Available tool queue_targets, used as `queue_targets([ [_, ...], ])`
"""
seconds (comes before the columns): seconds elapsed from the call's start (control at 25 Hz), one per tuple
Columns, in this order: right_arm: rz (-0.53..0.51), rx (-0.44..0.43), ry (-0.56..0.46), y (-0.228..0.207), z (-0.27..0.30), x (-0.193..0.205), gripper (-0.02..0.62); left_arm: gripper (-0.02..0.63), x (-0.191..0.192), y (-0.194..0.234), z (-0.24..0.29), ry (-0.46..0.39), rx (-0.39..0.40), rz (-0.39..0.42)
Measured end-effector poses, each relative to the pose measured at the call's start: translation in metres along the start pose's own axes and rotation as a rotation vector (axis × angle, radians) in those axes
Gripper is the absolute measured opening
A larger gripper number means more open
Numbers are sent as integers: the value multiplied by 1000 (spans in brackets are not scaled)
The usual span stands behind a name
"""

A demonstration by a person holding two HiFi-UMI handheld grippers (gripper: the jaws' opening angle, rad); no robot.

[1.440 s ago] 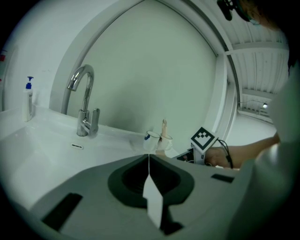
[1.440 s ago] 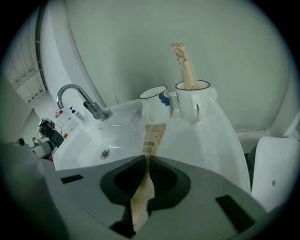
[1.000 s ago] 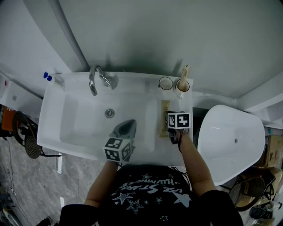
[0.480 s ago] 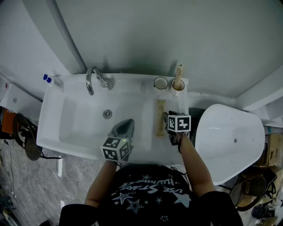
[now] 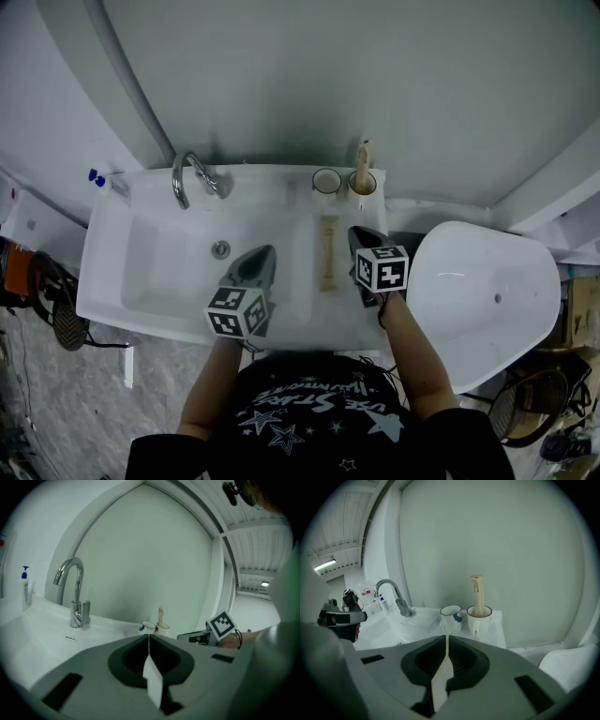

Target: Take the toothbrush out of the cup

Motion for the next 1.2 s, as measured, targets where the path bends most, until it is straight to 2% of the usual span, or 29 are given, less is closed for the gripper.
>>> queue_targets([
  [0.2,-35,40,-94,-14,-10,-31,14,20,-11,-2,5,-19,1,13],
  [0.44,-19,94,-143,-46,-3,-61,14,20,-22,0,15,-29,-19,27],
  [0.64,-28,144,-128,-63,15,-72,15,18,-29,7,24,-33,-40,33],
  [1.04,-51,150,-116,-70,57,-84,18,18,-25,28,39,-7,-66,2],
  [1.2,-59,136,-117,-72,69,-85,81,20,-22,34,44,9,-69,-9],
])
Point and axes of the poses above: the fingertips, and each gripper's own axes: z forward along the fingers, y to its left, x out of its underside, the point moved 2 cm from there along -z, backward along the fingers, and after that the axes turned 1 degree about y, right-handed, at the moved point
